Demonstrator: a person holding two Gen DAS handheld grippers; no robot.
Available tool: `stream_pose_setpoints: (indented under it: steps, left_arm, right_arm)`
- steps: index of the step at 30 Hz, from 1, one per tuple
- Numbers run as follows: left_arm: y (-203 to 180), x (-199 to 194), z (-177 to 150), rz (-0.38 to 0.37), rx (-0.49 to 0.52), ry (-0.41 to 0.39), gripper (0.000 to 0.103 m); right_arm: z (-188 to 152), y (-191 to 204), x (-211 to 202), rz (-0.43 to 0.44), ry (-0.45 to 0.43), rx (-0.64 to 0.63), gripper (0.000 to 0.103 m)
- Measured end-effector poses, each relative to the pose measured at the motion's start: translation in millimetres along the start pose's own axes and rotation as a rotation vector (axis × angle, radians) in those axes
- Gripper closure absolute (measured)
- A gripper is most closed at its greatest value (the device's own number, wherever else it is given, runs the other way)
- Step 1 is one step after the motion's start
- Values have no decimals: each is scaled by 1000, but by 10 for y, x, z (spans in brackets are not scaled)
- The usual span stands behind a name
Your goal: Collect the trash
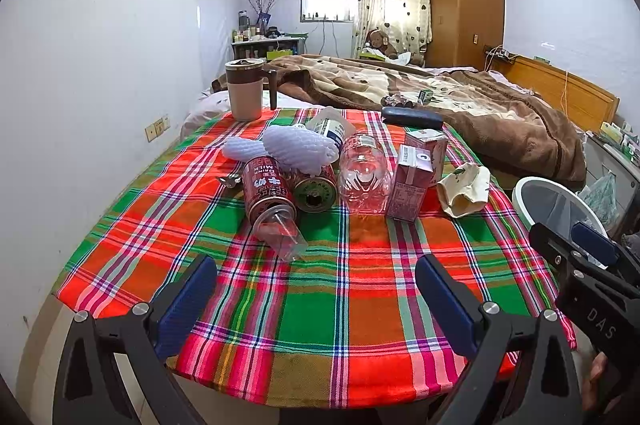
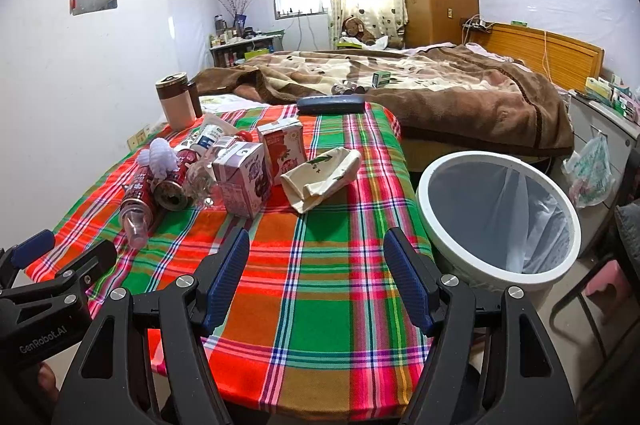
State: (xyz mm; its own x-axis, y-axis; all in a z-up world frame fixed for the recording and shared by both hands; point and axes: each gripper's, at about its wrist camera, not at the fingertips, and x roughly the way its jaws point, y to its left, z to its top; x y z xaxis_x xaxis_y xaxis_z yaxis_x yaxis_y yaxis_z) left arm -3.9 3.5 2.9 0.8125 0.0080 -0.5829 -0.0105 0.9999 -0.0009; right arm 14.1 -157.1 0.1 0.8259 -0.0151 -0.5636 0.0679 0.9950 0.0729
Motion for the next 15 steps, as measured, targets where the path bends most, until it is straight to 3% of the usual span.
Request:
stream_pose_setpoints:
  steps: [15]
  left_arm:
    - [15, -12, 14, 2, -3, -2, 2]
  right_arm:
    - [5, 0, -5, 1, 0, -1, 32]
